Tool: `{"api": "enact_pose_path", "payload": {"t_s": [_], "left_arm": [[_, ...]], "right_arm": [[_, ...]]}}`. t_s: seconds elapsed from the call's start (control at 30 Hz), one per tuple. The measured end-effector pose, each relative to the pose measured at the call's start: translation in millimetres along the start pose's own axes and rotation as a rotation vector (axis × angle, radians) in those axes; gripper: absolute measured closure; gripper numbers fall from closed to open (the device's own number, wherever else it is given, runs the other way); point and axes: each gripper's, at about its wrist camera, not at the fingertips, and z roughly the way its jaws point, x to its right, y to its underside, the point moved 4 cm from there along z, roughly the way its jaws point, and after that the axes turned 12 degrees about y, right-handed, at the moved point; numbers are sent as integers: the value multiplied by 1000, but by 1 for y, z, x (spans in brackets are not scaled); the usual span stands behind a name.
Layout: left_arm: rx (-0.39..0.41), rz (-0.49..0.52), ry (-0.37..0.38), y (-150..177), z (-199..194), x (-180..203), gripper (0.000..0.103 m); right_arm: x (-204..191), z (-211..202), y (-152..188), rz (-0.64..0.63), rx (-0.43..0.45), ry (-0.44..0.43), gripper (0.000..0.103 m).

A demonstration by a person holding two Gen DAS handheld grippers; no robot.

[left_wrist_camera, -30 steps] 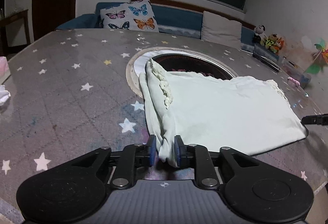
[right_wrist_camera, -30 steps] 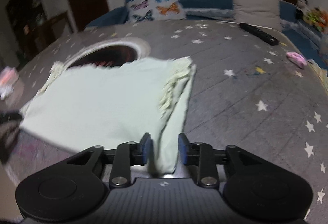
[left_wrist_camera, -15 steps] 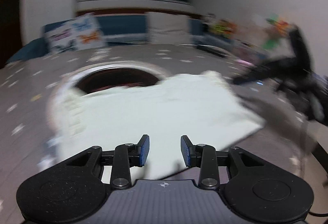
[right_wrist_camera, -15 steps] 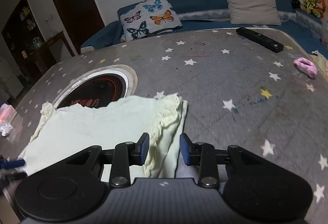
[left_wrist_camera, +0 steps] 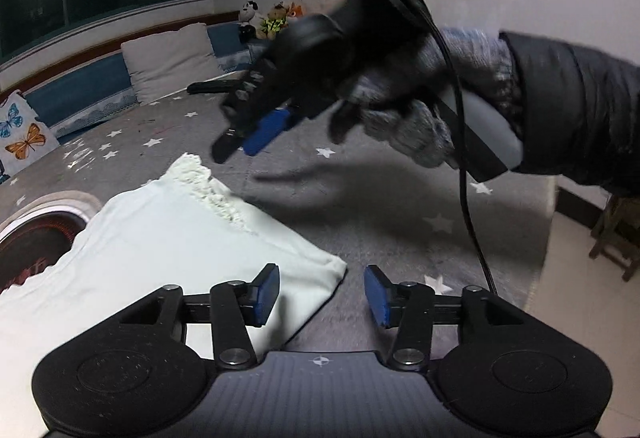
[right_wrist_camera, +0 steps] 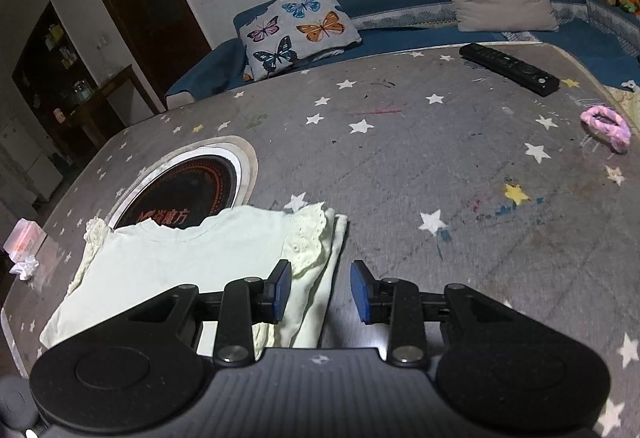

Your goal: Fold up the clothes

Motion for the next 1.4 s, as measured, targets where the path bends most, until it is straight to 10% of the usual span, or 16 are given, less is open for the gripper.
{"api": "enact_pose_path", "payload": {"t_s": [0.27,0.6,0.93,1.1,1.4], "left_arm": [[-23,-18,-16,5,22,3,56],[8,-72,-26,7,19,-12,89],[34,-116,7,15,6,-14,90],[64,-155,21,7,0,-26,92],[226,-280,18,11,-66,-46,92]], "right_arm": [[-2,27,-15,-14,-22,-30,65],[-17,62,-20,-43,-49,-11,66],[-9,65,-24,-11,-15,30,64],[-14,65,-25,16,-33,5,92],[-39,40,-45,15,7,14,96]]}}
